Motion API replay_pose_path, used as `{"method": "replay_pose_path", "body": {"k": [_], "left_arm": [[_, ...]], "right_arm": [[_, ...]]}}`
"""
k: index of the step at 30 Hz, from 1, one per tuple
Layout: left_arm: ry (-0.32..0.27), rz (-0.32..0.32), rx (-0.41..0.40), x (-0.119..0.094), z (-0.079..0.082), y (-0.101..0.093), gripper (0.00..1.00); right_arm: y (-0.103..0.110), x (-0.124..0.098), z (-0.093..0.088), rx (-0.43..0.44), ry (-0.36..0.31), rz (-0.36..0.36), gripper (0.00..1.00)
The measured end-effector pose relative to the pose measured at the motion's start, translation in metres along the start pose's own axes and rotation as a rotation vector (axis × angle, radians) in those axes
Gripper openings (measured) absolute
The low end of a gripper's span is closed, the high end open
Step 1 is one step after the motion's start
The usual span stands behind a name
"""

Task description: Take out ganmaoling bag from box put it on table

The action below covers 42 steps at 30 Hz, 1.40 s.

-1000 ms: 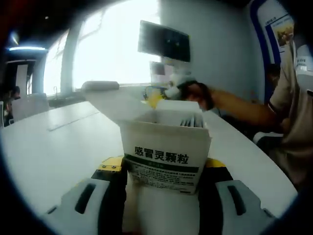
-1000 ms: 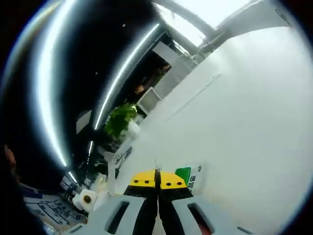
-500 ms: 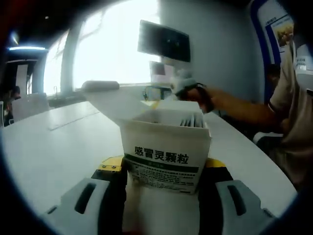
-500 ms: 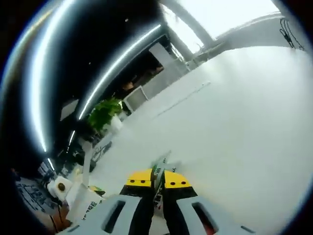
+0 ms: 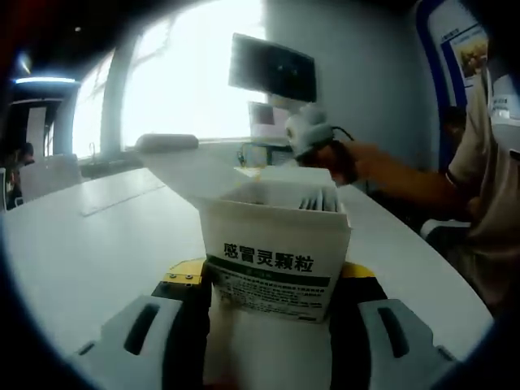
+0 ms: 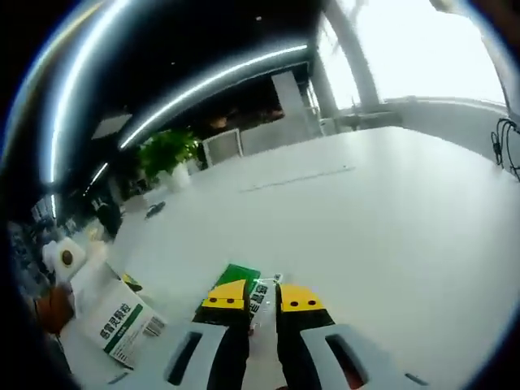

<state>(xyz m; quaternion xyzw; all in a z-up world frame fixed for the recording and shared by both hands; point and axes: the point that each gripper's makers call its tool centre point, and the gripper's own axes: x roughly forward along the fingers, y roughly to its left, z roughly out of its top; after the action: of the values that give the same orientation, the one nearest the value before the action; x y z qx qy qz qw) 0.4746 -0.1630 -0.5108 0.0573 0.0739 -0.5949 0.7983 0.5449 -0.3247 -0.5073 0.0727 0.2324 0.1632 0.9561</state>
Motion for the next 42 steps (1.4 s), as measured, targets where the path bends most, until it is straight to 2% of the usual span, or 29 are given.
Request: {"method": "replay_pose_path", "body": {"k": [6, 14, 16, 20, 22, 25, 34, 38, 42], "left_arm": [[0.000, 0.000, 0.000, 0.000, 0.000, 0.000, 0.50], [0.000, 0.000, 0.000, 0.000, 0.000, 0.000, 0.50], [0.000, 0.000, 0.001, 0.000, 0.000, 0.000, 0.50], [0.000, 0.000, 0.000, 0.000, 0.000, 0.000, 0.50], [0.000, -0.001, 0.000, 0.000, 0.000, 0.000, 0.50], [0.000, -0.001, 0.000, 0.000, 0.000, 0.000, 0.50], [0.001, -0.001, 0.000, 0.000, 0.000, 0.000, 0.50], [0.001, -0.001, 0.000, 0.000, 0.000, 0.000, 0.50], [0.001, -0.001, -0.001, 0.000, 0.000, 0.000, 0.50]], "right_arm": [[0.004, -0.009, 0.008, -0.130, -0.026, -0.030, 0.08], [0.014, -0.020, 0.011, -0.226, -0.044, -0.036, 0.04], [0.017, -0.024, 0.012, -0.243, -0.053, -0.032, 0.00], [0.025, -0.028, 0.011, -0.267, -0.055, -0.013, 0.00], [0.029, -0.031, 0.014, -0.337, -0.081, -0.006, 0.00], [0.039, -0.037, 0.010, -0.383, -0.082, 0.008, 0.00], [0.053, -0.050, 0.000, -0.427, -0.090, 0.063, 0.00], [0.050, -0.053, -0.008, -0.429, -0.083, 0.067, 0.00], [0.045, -0.058, -0.011, -0.412, -0.109, 0.059, 0.00]]}}
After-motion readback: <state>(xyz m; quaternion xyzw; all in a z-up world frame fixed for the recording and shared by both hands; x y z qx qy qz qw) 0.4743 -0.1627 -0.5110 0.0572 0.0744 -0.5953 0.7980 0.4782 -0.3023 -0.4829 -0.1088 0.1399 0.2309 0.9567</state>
